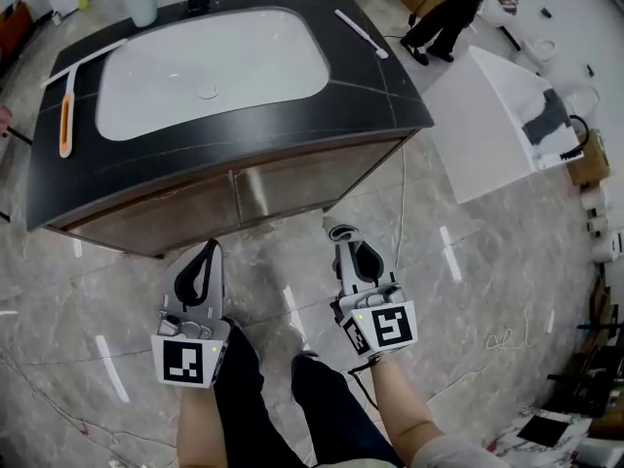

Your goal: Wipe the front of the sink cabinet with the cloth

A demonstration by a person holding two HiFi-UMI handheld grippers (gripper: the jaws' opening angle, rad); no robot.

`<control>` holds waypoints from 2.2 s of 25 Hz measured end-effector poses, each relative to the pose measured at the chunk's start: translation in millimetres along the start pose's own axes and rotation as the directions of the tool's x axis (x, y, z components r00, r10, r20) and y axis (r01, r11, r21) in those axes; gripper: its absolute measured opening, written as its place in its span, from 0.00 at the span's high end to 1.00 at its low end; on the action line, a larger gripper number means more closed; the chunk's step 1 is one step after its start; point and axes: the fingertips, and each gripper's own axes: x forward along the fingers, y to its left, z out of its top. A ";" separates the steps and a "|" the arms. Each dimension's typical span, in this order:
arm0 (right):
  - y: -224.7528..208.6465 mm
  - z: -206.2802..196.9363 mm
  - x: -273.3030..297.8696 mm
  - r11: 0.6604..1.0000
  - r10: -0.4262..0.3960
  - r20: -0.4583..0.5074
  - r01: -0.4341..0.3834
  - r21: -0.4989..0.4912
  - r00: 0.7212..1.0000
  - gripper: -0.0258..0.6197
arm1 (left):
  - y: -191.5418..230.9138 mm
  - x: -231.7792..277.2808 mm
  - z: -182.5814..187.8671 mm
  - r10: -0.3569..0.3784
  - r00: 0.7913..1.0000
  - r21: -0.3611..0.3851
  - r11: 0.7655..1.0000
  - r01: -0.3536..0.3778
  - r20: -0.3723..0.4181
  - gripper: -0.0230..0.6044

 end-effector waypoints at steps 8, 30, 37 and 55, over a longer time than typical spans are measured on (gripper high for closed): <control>8.7 108.2 -52.6 0.999 0.017 0.001 -0.017 -0.035 1.000 0.95 | -15.4 -42.9 105.6 0.030 1.000 0.026 0.999 -0.030 -0.007 0.96; 15.5 272.5 -150.3 0.999 0.032 0.088 -0.029 -0.031 0.996 0.95 | -65.3 -119.4 276.8 0.074 0.995 -0.018 0.997 -0.073 0.073 0.96; 12.5 290.3 -175.0 0.999 0.029 0.110 -0.025 -0.034 0.994 0.95 | -76.3 -134.1 307.3 0.117 0.986 0.010 0.993 -0.119 0.119 0.96; -1.9 305.6 -207.5 0.998 0.062 0.140 -0.059 -0.026 0.988 0.95 | -112.5 -157.3 333.9 0.199 0.965 0.030 0.978 -0.207 0.173 0.96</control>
